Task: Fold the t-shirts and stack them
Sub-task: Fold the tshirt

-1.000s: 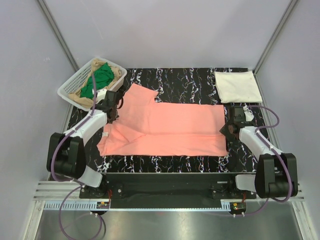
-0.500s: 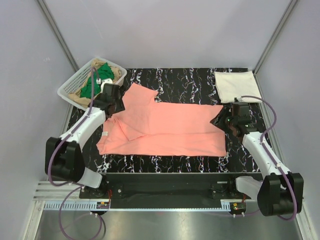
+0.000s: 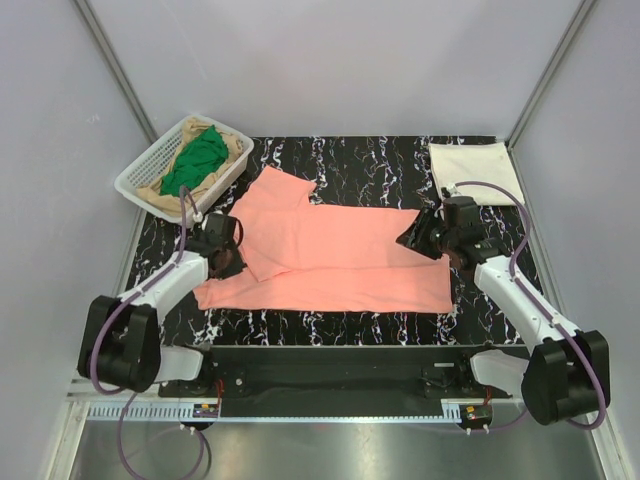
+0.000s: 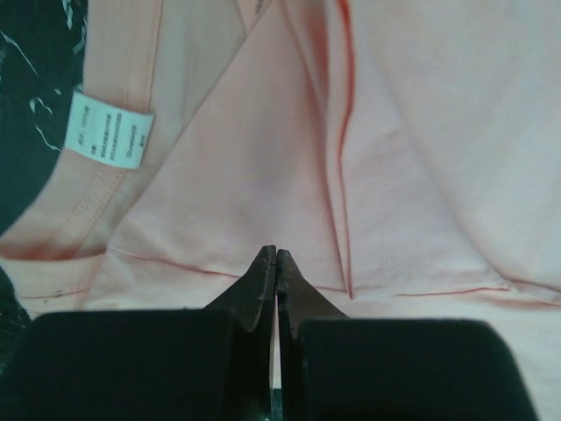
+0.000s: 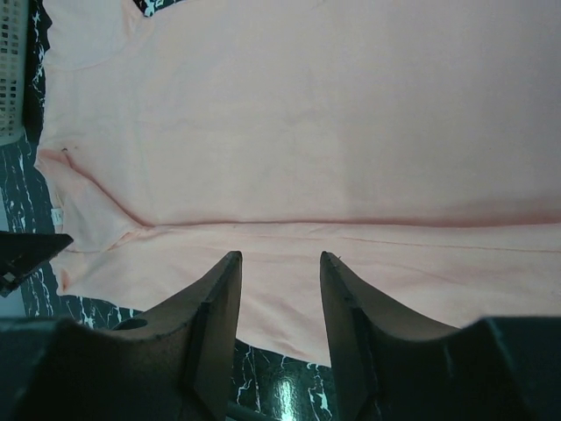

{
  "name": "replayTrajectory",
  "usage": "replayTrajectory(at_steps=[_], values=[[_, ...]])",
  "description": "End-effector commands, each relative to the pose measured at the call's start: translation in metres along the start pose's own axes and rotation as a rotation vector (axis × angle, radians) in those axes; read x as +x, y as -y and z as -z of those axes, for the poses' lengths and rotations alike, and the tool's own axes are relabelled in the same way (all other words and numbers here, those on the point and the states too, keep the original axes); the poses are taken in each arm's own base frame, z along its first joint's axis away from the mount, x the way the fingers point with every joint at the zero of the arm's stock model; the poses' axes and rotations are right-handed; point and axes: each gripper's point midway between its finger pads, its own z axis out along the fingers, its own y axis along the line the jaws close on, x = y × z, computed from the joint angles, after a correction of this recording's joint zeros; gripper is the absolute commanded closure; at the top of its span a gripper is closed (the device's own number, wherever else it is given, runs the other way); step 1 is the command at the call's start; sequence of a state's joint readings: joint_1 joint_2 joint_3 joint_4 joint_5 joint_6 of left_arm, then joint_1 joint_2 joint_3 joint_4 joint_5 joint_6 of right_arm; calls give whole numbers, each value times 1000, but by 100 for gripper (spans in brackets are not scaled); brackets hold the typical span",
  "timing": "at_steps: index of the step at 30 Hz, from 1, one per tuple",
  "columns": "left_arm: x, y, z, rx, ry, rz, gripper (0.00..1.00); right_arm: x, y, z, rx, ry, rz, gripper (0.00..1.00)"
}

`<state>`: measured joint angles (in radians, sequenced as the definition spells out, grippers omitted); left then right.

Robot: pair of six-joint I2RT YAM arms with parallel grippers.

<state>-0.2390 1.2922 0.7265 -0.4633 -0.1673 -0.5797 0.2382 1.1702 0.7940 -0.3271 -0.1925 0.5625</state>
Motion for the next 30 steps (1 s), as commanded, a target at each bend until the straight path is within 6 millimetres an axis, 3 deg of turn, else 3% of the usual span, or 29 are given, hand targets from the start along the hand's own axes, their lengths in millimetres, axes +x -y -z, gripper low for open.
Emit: replayTrajectory(at_steps=[1,6,15,23,30], values=[[-4,15,-15,30,-5,98,100,-21,-14,12,-33,78,2,52],[4,19,-31,-3,-48,92,100,-28,-17,20,-32,112,14,51],[-4,45,-36,37,-43,51,100,-31,-15,21,-19,125,19,51],[-10,48,-30,-12,-12,-3,100,-25,-7,13,7,99,12,51],[-20,71,-20,14,53,-42,100,-25,-9,12,4,93,-1,51]])
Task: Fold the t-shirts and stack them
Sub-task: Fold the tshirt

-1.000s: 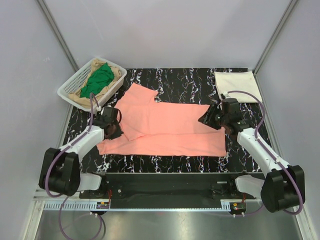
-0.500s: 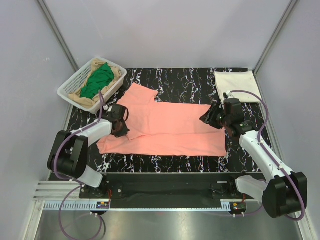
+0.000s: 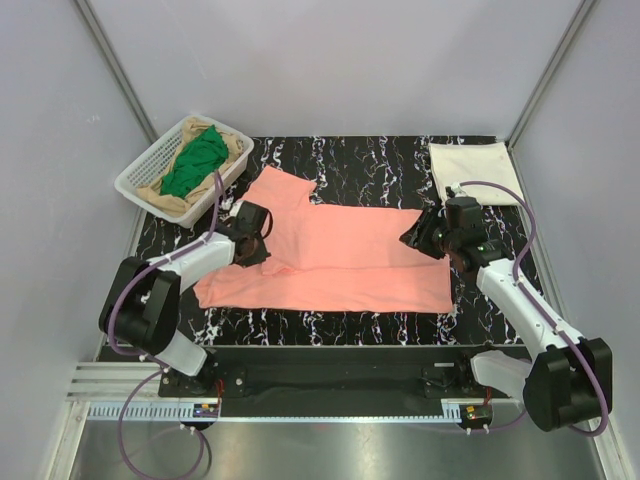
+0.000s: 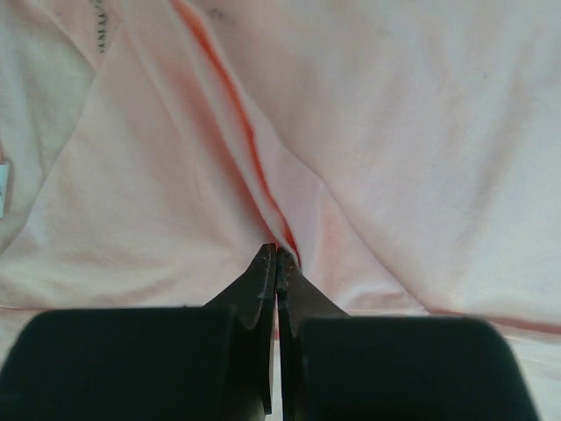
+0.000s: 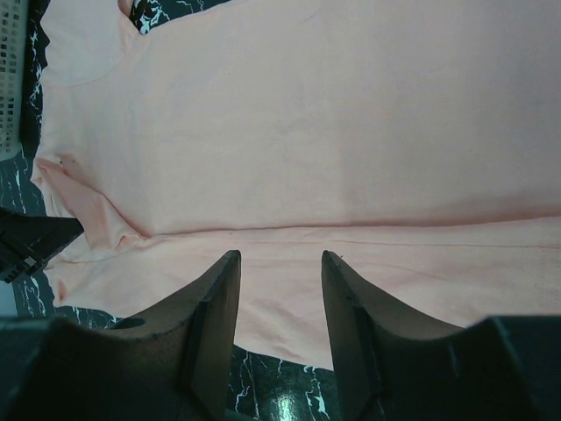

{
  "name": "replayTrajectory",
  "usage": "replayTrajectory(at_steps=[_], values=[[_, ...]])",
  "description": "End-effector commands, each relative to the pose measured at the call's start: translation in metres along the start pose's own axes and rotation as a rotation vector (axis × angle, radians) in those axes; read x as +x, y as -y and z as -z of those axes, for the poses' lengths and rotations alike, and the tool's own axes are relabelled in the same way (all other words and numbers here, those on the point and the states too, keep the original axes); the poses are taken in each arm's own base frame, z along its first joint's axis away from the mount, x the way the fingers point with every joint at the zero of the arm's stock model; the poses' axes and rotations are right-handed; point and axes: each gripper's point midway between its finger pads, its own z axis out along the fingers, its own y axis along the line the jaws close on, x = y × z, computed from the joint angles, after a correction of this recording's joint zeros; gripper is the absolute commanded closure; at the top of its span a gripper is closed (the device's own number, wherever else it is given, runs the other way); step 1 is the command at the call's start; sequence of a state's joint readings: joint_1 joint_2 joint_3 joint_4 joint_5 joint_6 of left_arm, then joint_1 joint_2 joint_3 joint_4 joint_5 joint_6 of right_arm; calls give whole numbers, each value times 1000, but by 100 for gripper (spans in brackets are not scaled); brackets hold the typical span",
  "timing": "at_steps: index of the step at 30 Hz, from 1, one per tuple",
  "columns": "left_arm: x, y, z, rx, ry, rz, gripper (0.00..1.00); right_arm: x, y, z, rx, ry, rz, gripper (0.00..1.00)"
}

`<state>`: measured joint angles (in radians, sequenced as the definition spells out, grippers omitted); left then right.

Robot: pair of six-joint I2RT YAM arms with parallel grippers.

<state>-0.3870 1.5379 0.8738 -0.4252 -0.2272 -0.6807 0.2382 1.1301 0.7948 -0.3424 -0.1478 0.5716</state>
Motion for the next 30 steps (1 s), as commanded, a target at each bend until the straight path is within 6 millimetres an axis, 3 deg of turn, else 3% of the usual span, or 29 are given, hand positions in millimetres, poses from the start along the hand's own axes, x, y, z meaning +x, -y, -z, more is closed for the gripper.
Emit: replayTrajectory(at_steps=[1,8,12,17,19,25,27,30], values=[[-25,21,10,38,95,-5,100,-18,-11,4,-21,48,3,51],[-35,49,17,154,111,-3,100,-21,-13,12,-24,73,-2,50],[-51,76,35,292,155,3,100,-20,-13,12,-19,65,-15,50],[-75,68,50,252,265,-24,100,-16,-18,14,-43,41,-27,50],[-78,58,52,209,280,-37,100,-17,-19,16,-47,44,-29,50],[-84,56,69,244,342,-26,100,-19,-23,17,-56,46,-46,49],[-86,50,72,221,357,-37,100,-20,-24,13,-53,35,-49,49],[-96,48,78,183,368,-113,100,-31,-11,-1,30,35,-70,48]])
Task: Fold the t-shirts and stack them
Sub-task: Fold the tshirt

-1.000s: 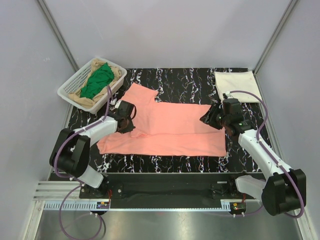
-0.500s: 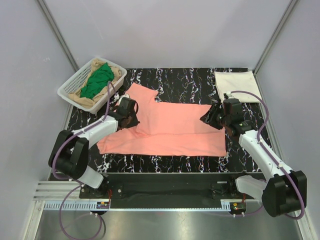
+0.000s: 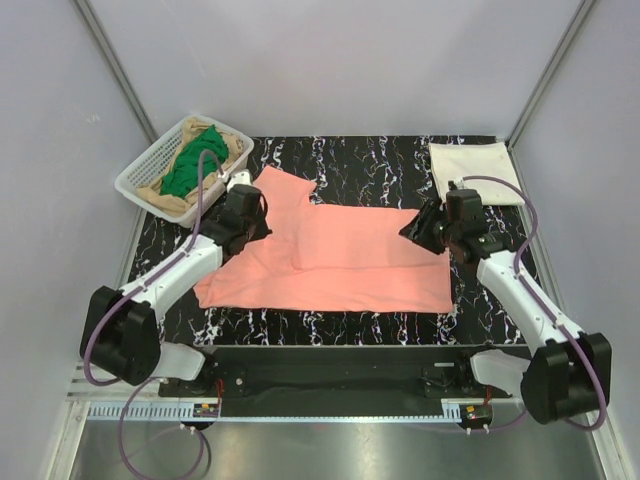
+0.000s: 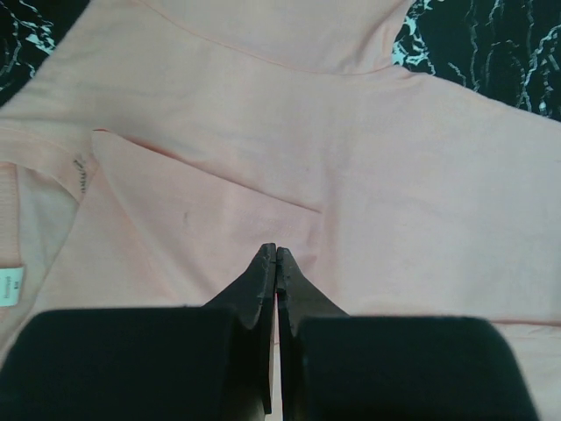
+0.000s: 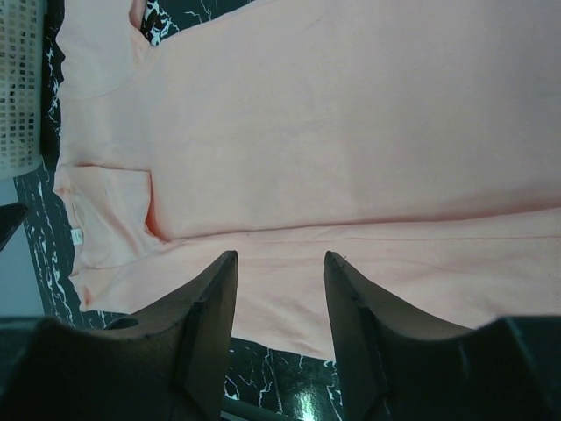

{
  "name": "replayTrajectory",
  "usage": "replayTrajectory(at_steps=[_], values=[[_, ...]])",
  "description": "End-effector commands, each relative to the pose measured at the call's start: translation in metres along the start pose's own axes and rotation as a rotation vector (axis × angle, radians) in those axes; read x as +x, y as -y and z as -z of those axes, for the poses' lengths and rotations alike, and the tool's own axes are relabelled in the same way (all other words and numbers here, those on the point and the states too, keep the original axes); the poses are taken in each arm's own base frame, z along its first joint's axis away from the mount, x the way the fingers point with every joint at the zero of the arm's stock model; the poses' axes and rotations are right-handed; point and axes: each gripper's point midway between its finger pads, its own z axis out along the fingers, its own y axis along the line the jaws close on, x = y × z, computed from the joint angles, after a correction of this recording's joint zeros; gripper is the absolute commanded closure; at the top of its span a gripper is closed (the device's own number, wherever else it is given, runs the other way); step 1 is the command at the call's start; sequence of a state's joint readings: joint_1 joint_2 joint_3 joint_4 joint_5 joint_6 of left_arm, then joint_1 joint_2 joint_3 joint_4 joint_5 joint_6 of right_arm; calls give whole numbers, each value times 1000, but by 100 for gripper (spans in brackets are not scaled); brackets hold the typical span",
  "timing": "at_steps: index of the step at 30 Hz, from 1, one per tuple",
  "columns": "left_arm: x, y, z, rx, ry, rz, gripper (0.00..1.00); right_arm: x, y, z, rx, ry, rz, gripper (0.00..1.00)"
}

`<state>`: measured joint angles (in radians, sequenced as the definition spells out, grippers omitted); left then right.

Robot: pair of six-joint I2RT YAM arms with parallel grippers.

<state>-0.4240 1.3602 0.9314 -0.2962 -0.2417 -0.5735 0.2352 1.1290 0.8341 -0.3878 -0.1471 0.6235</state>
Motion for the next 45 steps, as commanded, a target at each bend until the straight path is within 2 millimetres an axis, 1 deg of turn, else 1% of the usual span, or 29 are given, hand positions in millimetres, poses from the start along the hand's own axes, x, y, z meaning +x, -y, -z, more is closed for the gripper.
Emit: replayTrajectory(at_steps=[1,2,3,4,5,6,8,9,11,13,16,17,18,20,26,27,31,33,34,35,36,37,38,39,40,42,43,44,45], values=[[-32,-2,7,-45,75,-89,100,-31,0,-12,33,27,-38,48],[-48,1,8,-54,94,-111,99,-35,3,-17,36,10,-54,48],[-53,1,8,-59,88,-124,97,-34,13,-31,65,-34,-59,47],[-65,8,6,-46,97,-127,94,-45,11,-33,66,-36,-56,46],[-72,7,5,-38,95,-140,92,-53,20,-37,95,-39,-57,45],[-74,14,3,6,73,-145,80,-62,30,-46,149,-45,-35,42],[-88,20,-2,42,83,-160,75,-67,52,-61,231,-68,-32,36],[-91,23,-4,53,83,-164,73,-78,56,-61,271,-54,-31,36],[-106,26,-12,57,96,-169,71,-78,75,-75,336,-89,-37,36],[-116,33,-22,74,93,-173,69,-91,83,-80,379,-72,-18,36],[-123,41,-40,84,82,-185,69,-108,103,-88,457,-45,38,39],[-125,43,-45,88,82,-185,69,-107,111,-94,480,-61,61,39],[-126,45,-51,83,79,-181,69,-116,113,-96,499,-39,71,40],[-129,46,-72,58,71,-164,69,-116,117,-104,505,-52,80,39],[-118,51,-127,27,18,-153,67,-116,93,-119,360,-34,53,40],[-117,49,-136,4,15,-150,66,-115,80,-125,284,-35,55,39],[-114,46,-147,-6,1,-149,66,-120,46,-139,174,-20,62,38],[-117,46,-142,-6,4,-150,66,-119,18,-157,130,-20,76,37],[-120,46,-132,-3,14,-154,66,-115,4,-165,110,-25,87,37],[-124,42,-125,-17,28,-152,66,-112,-16,-182,85,-31,100,36],[-131,40,-106,-17,53,-144,66,-108,-29,-191,71,-34,108,36],[-134,37,-95,-21,67,-125,65,-97,-31,-210,77,-57,94,35],[-137,34,-84,-19,79,-108,65,-102,-59,-215,38,-33,104,35],[-138,29,-61,-8,95,-86,65,-101,-68,-222,31,-28,97,36],[-140,25,-51,0,109,-42,63,-93,-69,-238,39,-34,65,36],[-129,20,-24,37,116,-9,62,-97,-99,-250,-17,8,66,38],[-128,19,-16,51,132,8,62,-86,-101,-264,-18,-6,53,39],[-124,17,-9,62,131,9,62,-93,-115,-268,-47,19,48,40],[-119,12,3,61,142,10,62,-89,-125,-274,-64,23,50,41]])
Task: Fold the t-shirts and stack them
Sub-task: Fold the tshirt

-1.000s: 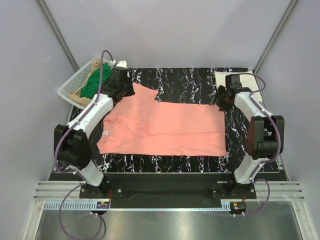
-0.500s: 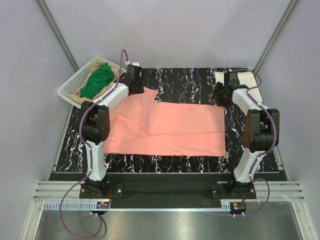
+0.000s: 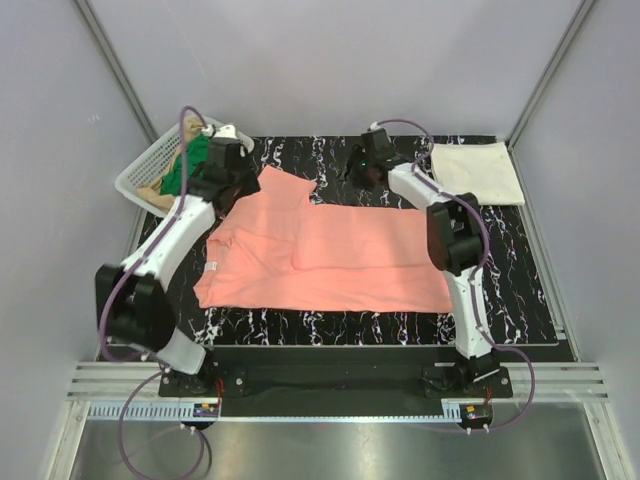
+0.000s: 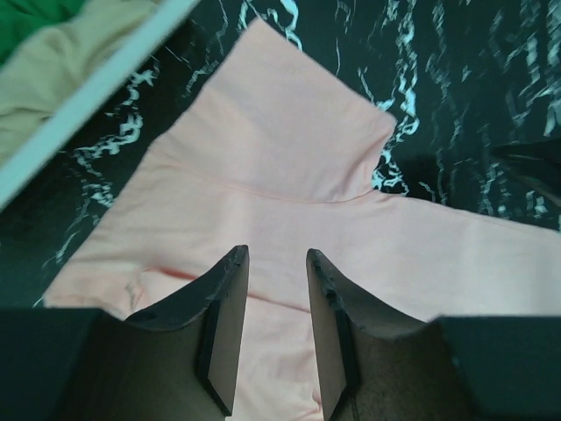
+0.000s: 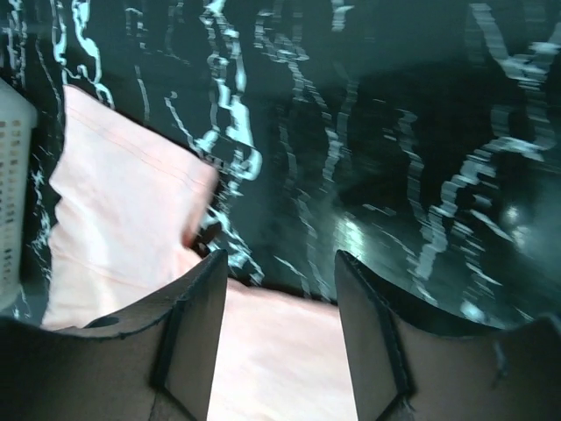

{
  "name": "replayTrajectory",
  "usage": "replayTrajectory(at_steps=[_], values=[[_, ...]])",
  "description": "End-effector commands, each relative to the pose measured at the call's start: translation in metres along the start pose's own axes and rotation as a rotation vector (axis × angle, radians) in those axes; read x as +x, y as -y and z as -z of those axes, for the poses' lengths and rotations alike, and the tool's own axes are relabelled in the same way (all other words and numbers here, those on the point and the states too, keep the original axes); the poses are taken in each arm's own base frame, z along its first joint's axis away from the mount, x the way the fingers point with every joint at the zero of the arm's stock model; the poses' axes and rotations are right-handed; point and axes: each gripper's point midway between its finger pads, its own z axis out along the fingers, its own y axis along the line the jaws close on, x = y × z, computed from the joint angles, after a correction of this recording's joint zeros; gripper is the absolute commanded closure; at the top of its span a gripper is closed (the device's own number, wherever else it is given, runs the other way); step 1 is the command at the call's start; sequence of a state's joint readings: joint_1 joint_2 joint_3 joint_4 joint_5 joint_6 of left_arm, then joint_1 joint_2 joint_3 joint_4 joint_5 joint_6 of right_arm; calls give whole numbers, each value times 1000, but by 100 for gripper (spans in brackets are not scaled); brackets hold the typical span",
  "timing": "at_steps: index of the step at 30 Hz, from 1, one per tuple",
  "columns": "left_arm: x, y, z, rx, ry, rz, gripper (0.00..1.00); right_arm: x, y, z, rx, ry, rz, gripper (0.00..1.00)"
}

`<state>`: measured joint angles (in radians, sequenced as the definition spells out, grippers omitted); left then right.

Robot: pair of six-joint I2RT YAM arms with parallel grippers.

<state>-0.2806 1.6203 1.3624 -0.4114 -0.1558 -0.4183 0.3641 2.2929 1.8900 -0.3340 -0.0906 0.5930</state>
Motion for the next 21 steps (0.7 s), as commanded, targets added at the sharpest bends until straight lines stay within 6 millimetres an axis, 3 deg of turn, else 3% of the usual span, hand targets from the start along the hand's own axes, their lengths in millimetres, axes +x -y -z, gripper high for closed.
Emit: replayTrajectory(at_steps=[1,2,4,5,10,14,21], values=[[-15,0,40,58,102,64,62,-19,-30,-24,-62,81,-69,42],[-13,-2,45,64,103,70,62,-26,-43,-26,-94,97,-69,42],[-11,-9,60,84,112,112,61,-10,-46,-46,-96,72,-58,43],[-8,-7,64,115,102,125,61,-15,-56,-47,-112,92,-47,43],[-5,-13,83,166,106,150,61,19,-58,-81,-100,34,21,43],[-3,-16,93,193,108,166,61,32,-75,-91,-126,27,81,42],[-3,-22,96,187,116,160,61,41,-79,-97,-68,64,154,48]])
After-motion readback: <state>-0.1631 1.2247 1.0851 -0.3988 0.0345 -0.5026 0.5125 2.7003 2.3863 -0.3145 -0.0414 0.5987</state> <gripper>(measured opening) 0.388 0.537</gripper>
